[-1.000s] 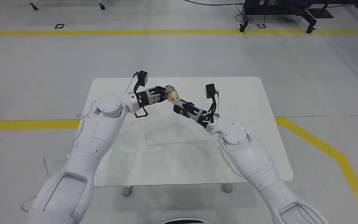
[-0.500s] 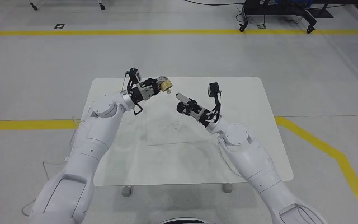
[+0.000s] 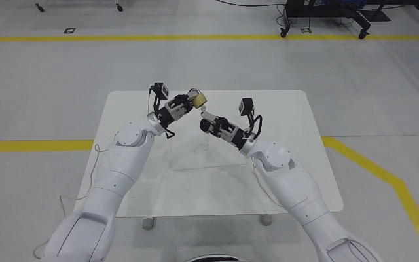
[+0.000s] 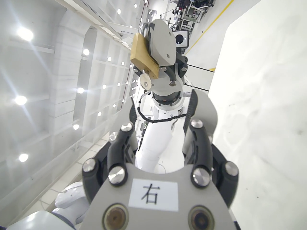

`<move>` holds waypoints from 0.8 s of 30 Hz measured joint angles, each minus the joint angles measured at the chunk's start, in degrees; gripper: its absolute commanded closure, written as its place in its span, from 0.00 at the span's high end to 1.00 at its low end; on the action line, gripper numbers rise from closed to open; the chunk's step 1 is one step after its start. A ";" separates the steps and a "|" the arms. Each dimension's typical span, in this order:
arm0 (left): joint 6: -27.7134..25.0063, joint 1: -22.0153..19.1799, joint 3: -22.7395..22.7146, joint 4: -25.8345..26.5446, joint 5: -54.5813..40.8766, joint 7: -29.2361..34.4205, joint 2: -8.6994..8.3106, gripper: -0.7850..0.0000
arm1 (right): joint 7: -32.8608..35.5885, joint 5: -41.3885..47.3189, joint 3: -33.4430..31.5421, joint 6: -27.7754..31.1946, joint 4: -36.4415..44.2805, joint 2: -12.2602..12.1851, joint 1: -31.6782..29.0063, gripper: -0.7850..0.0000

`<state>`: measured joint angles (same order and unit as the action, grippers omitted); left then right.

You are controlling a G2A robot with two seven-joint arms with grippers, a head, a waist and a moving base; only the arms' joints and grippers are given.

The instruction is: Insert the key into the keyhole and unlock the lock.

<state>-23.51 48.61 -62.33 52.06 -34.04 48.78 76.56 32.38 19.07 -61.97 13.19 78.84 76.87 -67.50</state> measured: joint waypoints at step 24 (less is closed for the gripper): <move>-2.38 -0.05 0.09 0.23 3.93 0.27 0.32 0.00 | 0.64 9.07 -0.36 -3.77 -2.12 0.75 1.27 0.00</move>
<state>-25.89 48.56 -62.24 52.29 -30.11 49.05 76.87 33.03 28.14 -62.33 9.42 76.71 77.62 -66.23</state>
